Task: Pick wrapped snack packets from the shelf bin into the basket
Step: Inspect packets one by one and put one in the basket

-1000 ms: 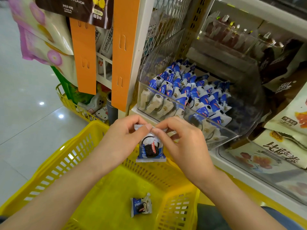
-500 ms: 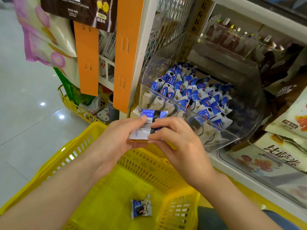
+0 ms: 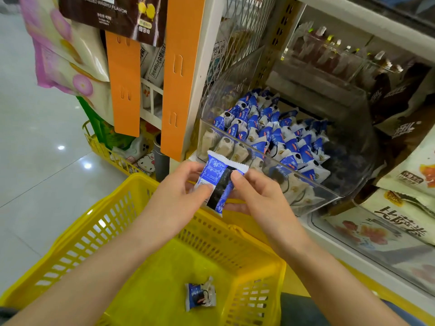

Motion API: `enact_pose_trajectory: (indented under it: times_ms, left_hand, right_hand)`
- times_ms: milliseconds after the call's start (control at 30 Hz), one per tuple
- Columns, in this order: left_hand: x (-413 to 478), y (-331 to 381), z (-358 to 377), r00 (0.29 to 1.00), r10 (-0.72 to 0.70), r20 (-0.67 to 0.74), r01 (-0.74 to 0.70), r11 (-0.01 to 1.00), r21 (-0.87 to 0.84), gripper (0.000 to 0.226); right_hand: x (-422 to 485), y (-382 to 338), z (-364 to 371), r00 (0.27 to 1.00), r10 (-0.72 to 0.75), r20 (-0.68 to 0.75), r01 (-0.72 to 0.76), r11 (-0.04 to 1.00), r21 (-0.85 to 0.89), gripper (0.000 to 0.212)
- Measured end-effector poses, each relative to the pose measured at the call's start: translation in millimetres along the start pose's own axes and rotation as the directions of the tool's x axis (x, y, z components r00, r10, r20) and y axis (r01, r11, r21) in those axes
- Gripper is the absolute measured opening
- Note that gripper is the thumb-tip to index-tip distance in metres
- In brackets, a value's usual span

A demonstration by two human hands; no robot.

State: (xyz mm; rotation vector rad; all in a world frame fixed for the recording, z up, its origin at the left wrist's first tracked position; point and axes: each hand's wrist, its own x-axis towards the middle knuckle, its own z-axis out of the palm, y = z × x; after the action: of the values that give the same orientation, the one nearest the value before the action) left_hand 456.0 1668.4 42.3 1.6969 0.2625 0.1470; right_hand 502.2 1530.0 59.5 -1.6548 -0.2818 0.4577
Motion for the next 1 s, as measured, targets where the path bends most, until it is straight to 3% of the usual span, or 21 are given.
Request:
enact_pose_trajectory:
  times_ms: [133,233,533,700,800,867,1000]
  left_hand:
    - [-5.9,-5.6,2.4,0.979,0.195,-0.057,-0.174,0.949,0.264,0.028]
    - [-10.2,-8.0,4.9,0.975,0.22,-0.016,-0.2,0.912,0.358,0.028]
    - [-8.3,-13.8,5.2,0.967,0.254,-0.006,-0.229,0.883,0.41,0.026]
    - [-7.7,-17.2,6.9,0.967,0.252,-0.02,-0.224,0.892,0.394,0.023]
    - [-6.0,-15.6,5.2,0.963,0.262,-0.069,-0.224,0.912,0.343,0.019]
    - [-5.0,-14.0,4.3,0.957,0.267,-0.117,-0.216,0.919,0.331,0.017]
    - [-5.9,-11.3,3.8,0.944,0.296,-0.145,-0.225,0.9,0.372,0.014]
  right_hand:
    - [-1.0,8.8,1.3,0.996,-0.061,-0.072,0.05,0.988,-0.145,0.016]
    - [-4.1,14.3,3.4,0.986,-0.156,-0.059,0.127,0.933,-0.336,0.018]
    - [-3.7,16.2,5.3,0.96,-0.279,-0.012,0.236,0.833,-0.5,0.01]
    - [-3.4,16.1,6.6,0.962,-0.272,-0.02,0.223,0.828,-0.514,0.009]
    - [-3.5,14.1,8.3,0.984,-0.178,0.006,0.167,0.907,-0.386,0.007]
    - [-5.3,14.4,12.2,0.994,-0.087,0.069,0.104,0.953,-0.283,0.019]
    - [-8.0,15.4,15.3,0.992,-0.078,0.101,0.105,0.95,-0.293,0.038]
